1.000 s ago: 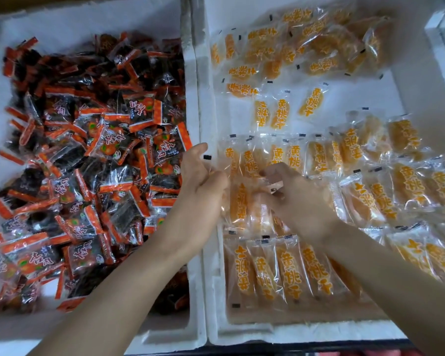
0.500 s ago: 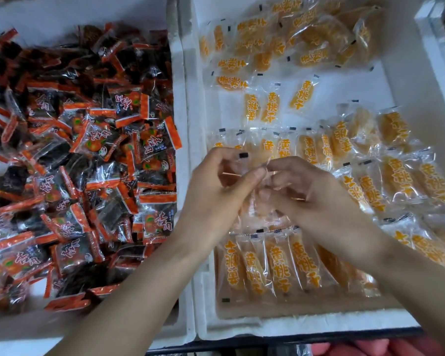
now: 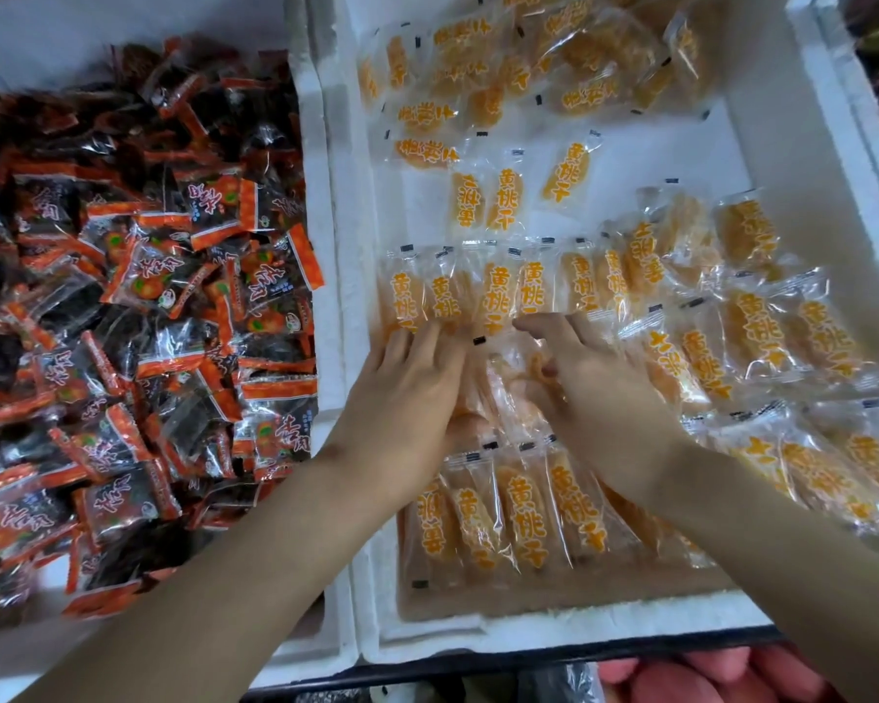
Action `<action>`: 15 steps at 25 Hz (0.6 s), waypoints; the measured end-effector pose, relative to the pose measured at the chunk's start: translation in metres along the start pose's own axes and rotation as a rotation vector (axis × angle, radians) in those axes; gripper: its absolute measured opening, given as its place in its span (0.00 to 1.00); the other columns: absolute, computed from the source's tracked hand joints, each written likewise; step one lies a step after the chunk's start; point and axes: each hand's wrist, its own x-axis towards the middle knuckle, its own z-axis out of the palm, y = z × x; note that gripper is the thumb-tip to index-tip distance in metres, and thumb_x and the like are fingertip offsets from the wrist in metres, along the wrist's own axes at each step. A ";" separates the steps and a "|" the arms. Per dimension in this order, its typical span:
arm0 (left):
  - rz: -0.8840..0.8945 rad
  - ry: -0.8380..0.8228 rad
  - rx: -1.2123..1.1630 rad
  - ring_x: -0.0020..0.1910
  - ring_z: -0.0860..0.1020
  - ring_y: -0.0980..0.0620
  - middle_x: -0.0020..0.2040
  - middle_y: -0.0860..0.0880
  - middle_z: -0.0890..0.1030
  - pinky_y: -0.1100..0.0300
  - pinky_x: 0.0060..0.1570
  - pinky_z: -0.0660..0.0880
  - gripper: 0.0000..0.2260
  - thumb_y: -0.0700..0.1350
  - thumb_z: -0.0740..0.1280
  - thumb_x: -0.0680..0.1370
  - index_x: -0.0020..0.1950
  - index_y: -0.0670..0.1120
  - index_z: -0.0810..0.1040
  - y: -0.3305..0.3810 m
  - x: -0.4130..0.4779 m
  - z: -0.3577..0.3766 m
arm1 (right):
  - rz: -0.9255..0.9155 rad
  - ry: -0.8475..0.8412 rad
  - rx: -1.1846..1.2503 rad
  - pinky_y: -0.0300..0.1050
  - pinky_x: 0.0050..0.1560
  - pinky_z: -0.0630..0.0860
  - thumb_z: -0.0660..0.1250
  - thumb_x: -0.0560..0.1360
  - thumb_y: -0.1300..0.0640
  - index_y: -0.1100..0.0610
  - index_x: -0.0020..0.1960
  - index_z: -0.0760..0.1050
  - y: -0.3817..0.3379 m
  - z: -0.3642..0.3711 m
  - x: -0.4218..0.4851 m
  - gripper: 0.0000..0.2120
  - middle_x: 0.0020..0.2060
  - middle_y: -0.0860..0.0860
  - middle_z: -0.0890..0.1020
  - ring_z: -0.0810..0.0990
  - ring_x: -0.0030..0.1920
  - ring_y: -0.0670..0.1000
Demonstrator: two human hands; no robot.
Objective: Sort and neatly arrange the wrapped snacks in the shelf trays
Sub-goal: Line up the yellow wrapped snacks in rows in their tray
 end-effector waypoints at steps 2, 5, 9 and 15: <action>0.023 -0.026 0.013 0.67 0.65 0.43 0.71 0.45 0.64 0.51 0.65 0.64 0.37 0.55 0.69 0.74 0.77 0.45 0.56 -0.002 0.002 0.001 | -0.024 -0.015 -0.018 0.36 0.46 0.61 0.64 0.77 0.56 0.46 0.70 0.61 0.001 -0.002 -0.002 0.24 0.63 0.45 0.68 0.77 0.55 0.47; 0.043 -0.106 0.018 0.72 0.57 0.47 0.76 0.49 0.52 0.54 0.69 0.57 0.36 0.56 0.62 0.78 0.78 0.49 0.44 -0.001 0.005 -0.002 | -0.002 -0.016 -0.018 0.34 0.42 0.53 0.62 0.78 0.56 0.48 0.69 0.62 -0.001 -0.001 -0.004 0.20 0.63 0.45 0.68 0.77 0.53 0.47; 0.085 -0.046 -0.028 0.68 0.66 0.43 0.72 0.45 0.64 0.48 0.64 0.66 0.30 0.59 0.56 0.77 0.75 0.46 0.61 -0.003 0.009 -0.009 | -0.111 0.017 -0.167 0.44 0.45 0.66 0.59 0.79 0.53 0.51 0.66 0.66 -0.004 -0.006 -0.002 0.16 0.61 0.48 0.69 0.79 0.50 0.51; -0.119 0.179 -0.325 0.67 0.67 0.44 0.67 0.43 0.68 0.50 0.66 0.64 0.21 0.50 0.61 0.80 0.71 0.44 0.66 -0.017 0.094 -0.019 | -0.060 0.222 -0.076 0.47 0.60 0.67 0.60 0.79 0.60 0.57 0.69 0.63 0.019 -0.043 0.092 0.20 0.64 0.55 0.68 0.70 0.63 0.56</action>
